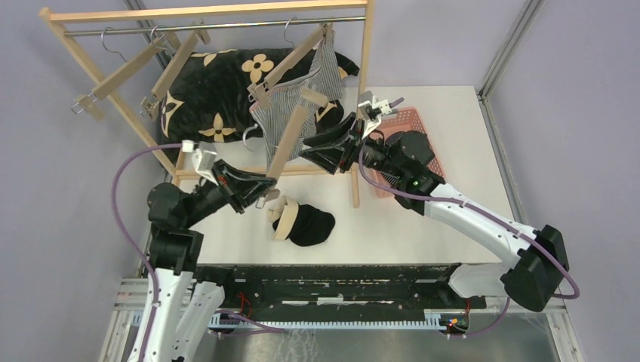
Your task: Remove the underwear clipped to the hanger
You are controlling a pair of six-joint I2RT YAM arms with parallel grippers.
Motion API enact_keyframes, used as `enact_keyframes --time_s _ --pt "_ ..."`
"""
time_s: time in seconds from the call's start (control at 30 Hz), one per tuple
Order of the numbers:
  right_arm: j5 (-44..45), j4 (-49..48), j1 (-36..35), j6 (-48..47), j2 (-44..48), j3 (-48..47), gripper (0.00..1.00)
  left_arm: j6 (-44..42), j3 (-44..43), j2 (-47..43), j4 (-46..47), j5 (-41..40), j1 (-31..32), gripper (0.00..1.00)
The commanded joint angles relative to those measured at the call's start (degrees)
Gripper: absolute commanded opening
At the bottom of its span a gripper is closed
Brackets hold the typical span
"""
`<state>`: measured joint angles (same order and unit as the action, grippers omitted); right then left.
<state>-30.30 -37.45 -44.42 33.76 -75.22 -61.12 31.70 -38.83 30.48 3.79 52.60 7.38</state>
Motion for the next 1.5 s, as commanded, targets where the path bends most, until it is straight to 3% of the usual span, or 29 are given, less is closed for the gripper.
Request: enact_keyframes --time_s 0.0,0.07,0.27,0.37,0.47,0.57,0.73,0.93,1.1,1.17,1.33,1.47 --pt "5.3 12.3 -1.4 -11.6 6.7 3.1 0.53 -13.3 -15.5 -0.5 -28.8 -19.7 -0.6 0.03" --pt "9.2 17.2 -2.4 -14.8 8.9 5.5 0.57 -15.7 -20.7 -0.5 -36.9 -26.2 -0.5 0.03" --pt "26.7 35.7 -10.8 -26.8 11.1 8.6 0.58 -19.4 -32.0 0.0 -53.5 -47.1 -0.6 0.03" --pt "39.2 44.2 -17.0 -32.2 5.8 6.3 0.58 -19.6 -35.4 -1.2 -57.1 -50.3 -0.6 0.03" --pt "45.8 48.7 -21.1 -32.6 -2.0 3.8 0.59 -19.2 -38.5 -2.8 -59.6 -50.9 -0.6 0.03" --pt "45.2 44.1 -23.5 -30.8 -7.6 4.8 0.63 -19.3 -40.4 -3.3 -61.9 -52.5 -0.7 0.03" --pt "42.4 39.2 -23.6 -28.6 -14.7 4.6 0.74 -19.3 -39.0 -4.5 -61.8 -48.4 -0.6 0.03" --pt "37.2 36.7 -23.6 -26.4 -23.3 2.7 0.78 -18.9 -37.5 -5.0 -60.1 -49.6 -0.6 0.03" --pt "37.8 33.4 -23.5 -25.7 -27.8 2.9 0.78 -19.7 -39.8 -3.6 -59.0 -51.0 -0.6 0.03" --pt "38.2 33.2 -23.4 -25.4 -29.9 2.4 0.71 -19.8 -41.5 -2.8 -58.6 -50.7 -0.6 0.03" --pt "37.5 36.6 -23.4 -25.1 -33.5 -0.5 0.04 -20.5 -44.2 -1.7 -58.0 -54.1 -0.6 0.03" --pt "38.5 37.5 -23.4 -25.1 -30.2 -0.3 0.00 -22.1 -44.2 0.8 -57.9 -56.2 -0.7 0.03"
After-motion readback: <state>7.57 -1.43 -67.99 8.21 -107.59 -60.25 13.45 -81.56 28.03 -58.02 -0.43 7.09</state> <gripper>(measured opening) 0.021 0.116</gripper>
